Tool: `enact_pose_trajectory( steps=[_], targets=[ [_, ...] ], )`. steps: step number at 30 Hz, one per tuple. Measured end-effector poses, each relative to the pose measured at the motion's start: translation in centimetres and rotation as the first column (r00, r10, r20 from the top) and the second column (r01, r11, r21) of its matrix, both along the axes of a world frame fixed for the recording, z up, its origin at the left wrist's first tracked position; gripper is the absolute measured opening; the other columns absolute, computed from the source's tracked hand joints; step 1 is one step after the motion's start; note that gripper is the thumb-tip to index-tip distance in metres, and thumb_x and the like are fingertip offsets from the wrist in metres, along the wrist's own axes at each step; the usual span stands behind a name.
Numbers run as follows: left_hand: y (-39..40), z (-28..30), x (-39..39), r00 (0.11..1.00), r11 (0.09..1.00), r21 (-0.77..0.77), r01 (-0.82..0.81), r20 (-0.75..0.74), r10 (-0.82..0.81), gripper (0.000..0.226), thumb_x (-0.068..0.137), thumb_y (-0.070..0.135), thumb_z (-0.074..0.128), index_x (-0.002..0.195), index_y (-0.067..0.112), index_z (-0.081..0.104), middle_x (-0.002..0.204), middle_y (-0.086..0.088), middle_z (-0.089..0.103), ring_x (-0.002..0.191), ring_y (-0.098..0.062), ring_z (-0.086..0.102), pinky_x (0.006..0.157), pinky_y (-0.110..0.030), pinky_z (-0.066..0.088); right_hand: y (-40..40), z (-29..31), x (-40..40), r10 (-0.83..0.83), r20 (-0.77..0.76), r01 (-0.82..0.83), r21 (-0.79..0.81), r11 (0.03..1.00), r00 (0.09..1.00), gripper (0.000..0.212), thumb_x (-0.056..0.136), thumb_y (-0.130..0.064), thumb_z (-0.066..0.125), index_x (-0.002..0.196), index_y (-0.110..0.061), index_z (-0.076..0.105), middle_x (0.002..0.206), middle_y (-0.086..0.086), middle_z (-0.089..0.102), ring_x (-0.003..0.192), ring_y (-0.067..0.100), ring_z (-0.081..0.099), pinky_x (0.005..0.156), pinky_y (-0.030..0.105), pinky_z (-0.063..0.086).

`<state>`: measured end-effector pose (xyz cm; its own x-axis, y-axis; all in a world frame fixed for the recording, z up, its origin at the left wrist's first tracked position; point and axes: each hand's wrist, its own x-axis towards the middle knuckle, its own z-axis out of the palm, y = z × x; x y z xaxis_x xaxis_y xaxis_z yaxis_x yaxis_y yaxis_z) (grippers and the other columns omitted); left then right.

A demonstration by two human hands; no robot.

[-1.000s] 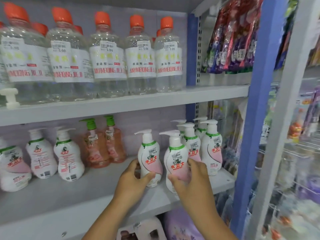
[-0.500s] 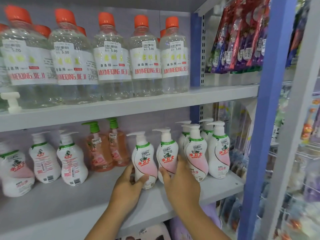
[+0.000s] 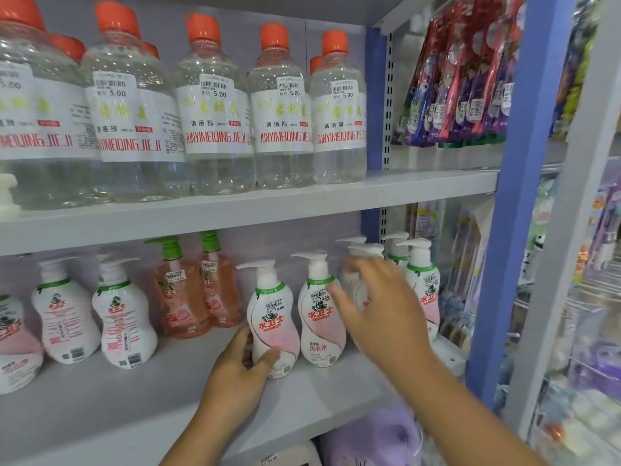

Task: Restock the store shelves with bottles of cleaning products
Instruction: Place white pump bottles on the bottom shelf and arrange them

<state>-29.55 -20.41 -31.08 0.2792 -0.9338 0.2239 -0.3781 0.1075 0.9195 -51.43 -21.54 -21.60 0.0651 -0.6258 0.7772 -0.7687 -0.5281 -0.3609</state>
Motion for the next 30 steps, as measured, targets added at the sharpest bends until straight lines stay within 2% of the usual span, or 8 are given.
enact_pose_trajectory(
  steps=[3,7,11,13,16,21,24,30],
  targets=[
    [0.2,0.0,0.2,0.999,1.000,0.005,0.029,-0.022,-0.029,0.034,0.092,0.020,0.072,0.117,0.038,0.061,0.108,0.011,0.074,0.097,-0.007,0.069,0.078,-0.019,0.050,-1.4,5.2,-1.1,0.021,-0.300,-0.018,0.012,1.000,0.954,0.060,0.090,-0.054,0.064,0.142,-0.027,0.053,0.140,-0.004,0.057,0.132,0.018,0.044,0.110,0.034,0.036],
    [0.5,0.1,0.3,0.998,0.999,0.007,0.050,-0.041,-0.050,0.037,0.091,0.020,0.073,0.123,0.035,0.061,0.110,0.013,0.073,0.099,-0.007,0.069,0.079,-0.021,0.051,-3.8,8.5,-0.5,0.184,-0.597,0.011,0.307,0.951,0.781,0.078,0.089,-0.064,0.060,0.155,-0.036,0.030,0.159,-0.007,0.037,0.148,0.020,0.027,0.121,0.032,0.020],
    [0.9,0.2,0.3,0.996,0.999,-0.001,0.053,-0.077,-0.053,0.039,0.089,0.018,0.076,0.123,0.032,0.064,0.107,0.012,0.076,0.095,-0.003,0.070,0.081,-0.020,0.052,-5.3,10.5,0.4,0.327,-0.554,0.033,0.542,0.840,0.766,0.064,0.088,-0.061,0.064,0.145,-0.040,0.045,0.141,-0.018,0.053,0.129,0.014,0.048,0.102,0.027,0.041],
    [1.0,0.2,0.2,0.996,0.999,-0.004,0.045,-0.082,-0.046,0.039,0.087,0.018,0.077,0.122,0.032,0.065,0.107,0.013,0.076,0.094,0.000,0.070,0.080,-0.019,0.052,-6.1,10.8,1.0,0.361,-0.561,0.028,0.567,0.823,0.744,0.045,0.089,-0.055,0.065,0.128,-0.034,0.058,0.118,-0.015,0.061,0.111,0.016,0.058,0.088,0.028,0.048],
    [1.0,0.3,0.2,0.996,0.999,-0.005,0.039,-0.083,-0.040,0.040,0.085,0.019,0.079,0.120,0.033,0.065,0.107,0.013,0.076,0.096,-0.005,0.070,0.083,-0.023,0.054,-7.2,11.0,1.5,0.385,-0.572,0.008,0.566,0.824,0.724,0.028,0.091,-0.048,0.066,0.110,-0.029,0.060,0.096,-0.015,0.059,0.096,0.015,0.060,0.074,0.027,0.048],
    [1.0,0.3,0.0,0.997,0.999,-0.013,0.034,-0.067,-0.035,0.039,0.083,0.017,0.081,0.115,0.034,0.066,0.104,0.013,0.076,0.096,-0.007,0.071,0.083,-0.023,0.054,-8.3,11.3,1.3,0.358,-0.559,-0.015,0.524,0.851,0.748,0.044,0.089,-0.050,0.066,0.127,-0.029,0.061,0.118,-0.008,0.065,0.103,0.016,0.060,0.091,0.032,0.052],
    [0.9,0.4,0.0,0.998,0.999,-0.001,0.035,-0.060,-0.035,0.038,0.082,0.018,0.081,0.113,0.034,0.068,0.103,0.010,0.077,0.093,-0.008,0.072,0.083,-0.024,0.056,-8.7,11.5,1.4,0.379,-0.535,-0.027,0.551,0.834,0.755,0.046,0.090,-0.047,0.066,0.132,-0.030,0.057,0.121,-0.008,0.063,0.105,0.017,0.059,0.096,0.033,0.050],
    [0.8,0.5,0.0,0.998,0.999,0.002,0.045,-0.051,-0.045,0.034,0.082,0.022,0.081,0.111,0.035,0.068,0.102,0.011,0.077,0.090,-0.006,0.073,0.081,-0.025,0.057,-10.1,10.9,1.3,0.412,-0.517,-0.050,0.577,0.816,0.751,0.036,0.088,-0.046,0.069,0.119,-0.028,0.066,0.111,-0.006,0.067,0.098,0.016,0.062,0.085,0.030,0.051]
  ],
)
